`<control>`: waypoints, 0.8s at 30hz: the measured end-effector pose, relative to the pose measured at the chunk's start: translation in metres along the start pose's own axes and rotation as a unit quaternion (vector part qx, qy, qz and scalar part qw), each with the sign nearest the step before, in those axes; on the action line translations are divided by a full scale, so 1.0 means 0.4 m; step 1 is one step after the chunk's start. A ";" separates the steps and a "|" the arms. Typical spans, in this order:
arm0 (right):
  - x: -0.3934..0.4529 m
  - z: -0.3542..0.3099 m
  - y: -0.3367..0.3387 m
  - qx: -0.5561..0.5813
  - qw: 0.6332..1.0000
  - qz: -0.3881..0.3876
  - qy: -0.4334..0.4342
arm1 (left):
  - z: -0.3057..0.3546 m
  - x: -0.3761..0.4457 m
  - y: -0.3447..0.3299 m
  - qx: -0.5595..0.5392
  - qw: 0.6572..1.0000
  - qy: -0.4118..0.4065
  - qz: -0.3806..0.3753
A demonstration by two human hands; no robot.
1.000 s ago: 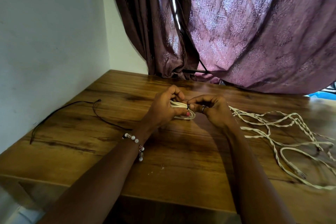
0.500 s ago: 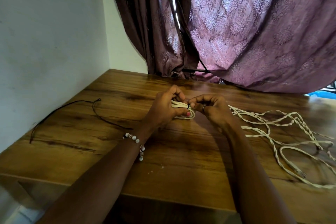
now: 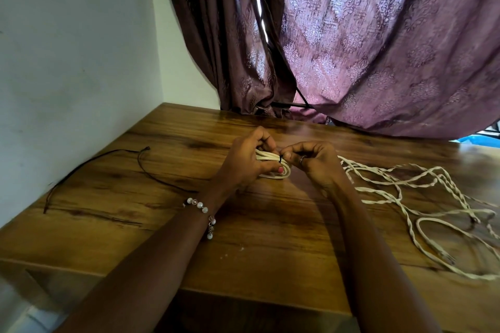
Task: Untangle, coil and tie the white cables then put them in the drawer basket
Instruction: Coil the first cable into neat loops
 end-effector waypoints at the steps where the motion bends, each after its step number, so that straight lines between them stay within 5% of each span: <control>1: 0.000 -0.001 0.001 0.001 1.000 0.001 -0.001 | -0.001 0.000 0.000 0.002 1.000 -0.002 0.001; 24: -0.004 -0.020 0.012 0.000 0.998 -0.043 0.036 | -0.012 0.004 0.004 -0.075 0.997 0.031 0.005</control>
Point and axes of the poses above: each hand's wrist, its own x-axis towards the middle knuckle, its own y-axis out of the back of the hand, z = x × y, the point moved 1 cm from there along x, towards the middle knuckle, and after that the axes turned 3 degrees about x, right-handed, at the moved point
